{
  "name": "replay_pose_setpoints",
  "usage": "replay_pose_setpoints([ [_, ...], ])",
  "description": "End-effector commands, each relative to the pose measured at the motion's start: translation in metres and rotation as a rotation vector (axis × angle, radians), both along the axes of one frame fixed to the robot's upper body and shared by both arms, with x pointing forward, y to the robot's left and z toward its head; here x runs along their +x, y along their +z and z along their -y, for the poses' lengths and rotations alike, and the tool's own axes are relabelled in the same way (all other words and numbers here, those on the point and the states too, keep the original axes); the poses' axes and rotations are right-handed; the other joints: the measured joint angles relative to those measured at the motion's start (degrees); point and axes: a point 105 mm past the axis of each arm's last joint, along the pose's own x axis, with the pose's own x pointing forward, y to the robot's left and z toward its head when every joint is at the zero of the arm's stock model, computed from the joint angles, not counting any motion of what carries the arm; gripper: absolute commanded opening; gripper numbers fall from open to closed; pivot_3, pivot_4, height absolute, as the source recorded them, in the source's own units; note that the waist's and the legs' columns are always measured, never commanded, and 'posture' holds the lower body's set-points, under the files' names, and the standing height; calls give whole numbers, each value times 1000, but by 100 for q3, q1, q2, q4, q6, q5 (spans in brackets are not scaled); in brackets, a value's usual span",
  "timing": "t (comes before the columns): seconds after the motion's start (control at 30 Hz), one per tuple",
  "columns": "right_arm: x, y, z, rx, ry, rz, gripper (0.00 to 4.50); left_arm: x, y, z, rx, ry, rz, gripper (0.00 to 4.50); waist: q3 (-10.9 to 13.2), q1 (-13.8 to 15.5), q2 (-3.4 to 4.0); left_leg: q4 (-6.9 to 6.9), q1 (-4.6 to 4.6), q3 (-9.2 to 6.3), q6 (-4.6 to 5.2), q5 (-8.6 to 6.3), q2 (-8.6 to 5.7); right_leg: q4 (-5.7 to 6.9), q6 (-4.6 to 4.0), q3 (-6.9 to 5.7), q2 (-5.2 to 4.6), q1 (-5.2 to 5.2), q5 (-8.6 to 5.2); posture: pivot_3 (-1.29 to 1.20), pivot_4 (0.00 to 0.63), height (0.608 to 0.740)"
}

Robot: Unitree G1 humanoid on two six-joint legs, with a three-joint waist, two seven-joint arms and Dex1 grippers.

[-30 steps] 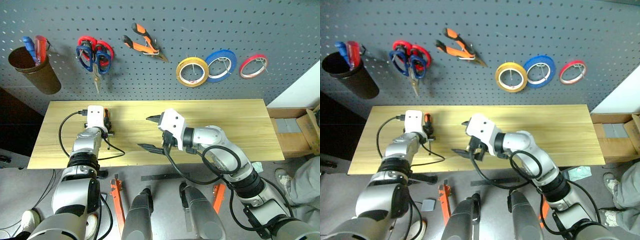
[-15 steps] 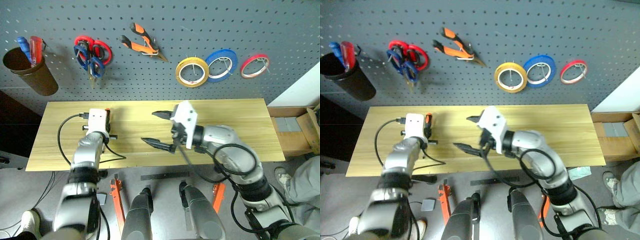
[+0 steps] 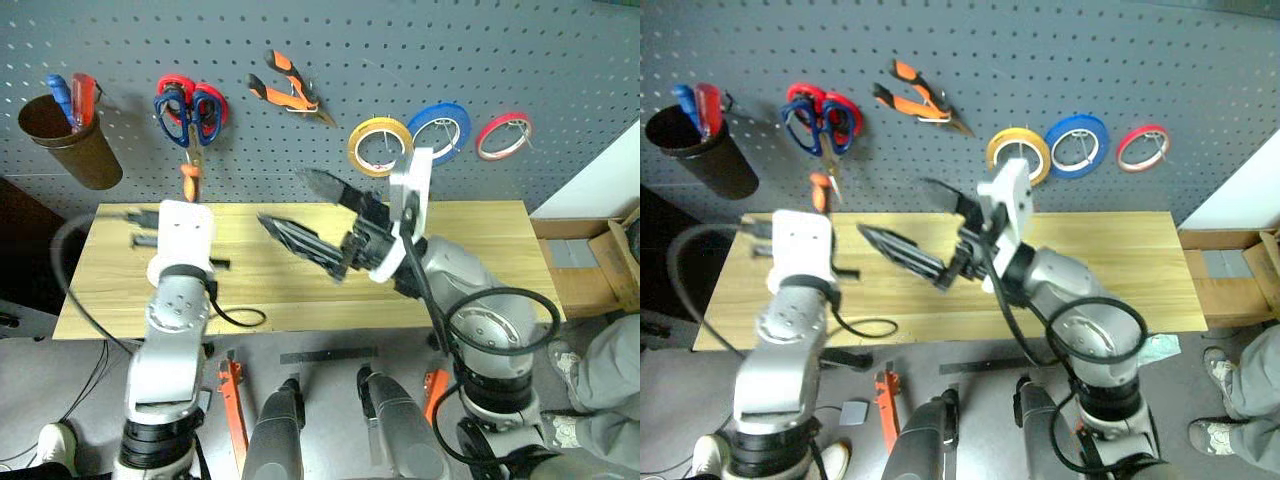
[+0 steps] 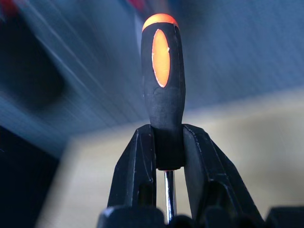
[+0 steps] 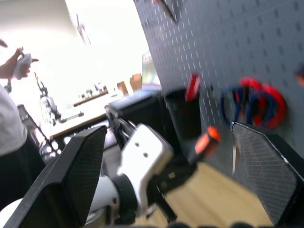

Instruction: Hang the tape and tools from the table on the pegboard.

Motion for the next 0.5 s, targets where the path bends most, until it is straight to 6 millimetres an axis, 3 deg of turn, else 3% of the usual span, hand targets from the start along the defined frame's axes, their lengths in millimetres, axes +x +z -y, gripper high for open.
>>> replay_pose_setpoints([
  [0.03, 5, 11, -2, 53, -33, 46, 4500, -15, 51, -8, 94, 63, 199, 497, -26, 65, -4, -1, 0, 0, 0, 0, 0, -2, -2, 0, 0, 0, -1, 50, 245, 740],
  [0.17, 15, 14, -4, 65, -67, 70, 4500, -9, 80, -15, 151, 86, 301, 497, -34, 155, -15, -3, -2, -2, -1, -1, -5, -5, -4, 0, -9, 0, 0, 48, 243, 740],
  [0.5, 35, 20, -7, 91, -150, 99, 4500, 42, 135, -48, 132, 77, 463, 497, -36, 240, -18, 6, -15, -11, -5, 3, -5, 1, -44, -71, -36, -1, 24, 25, 261, 740],
])
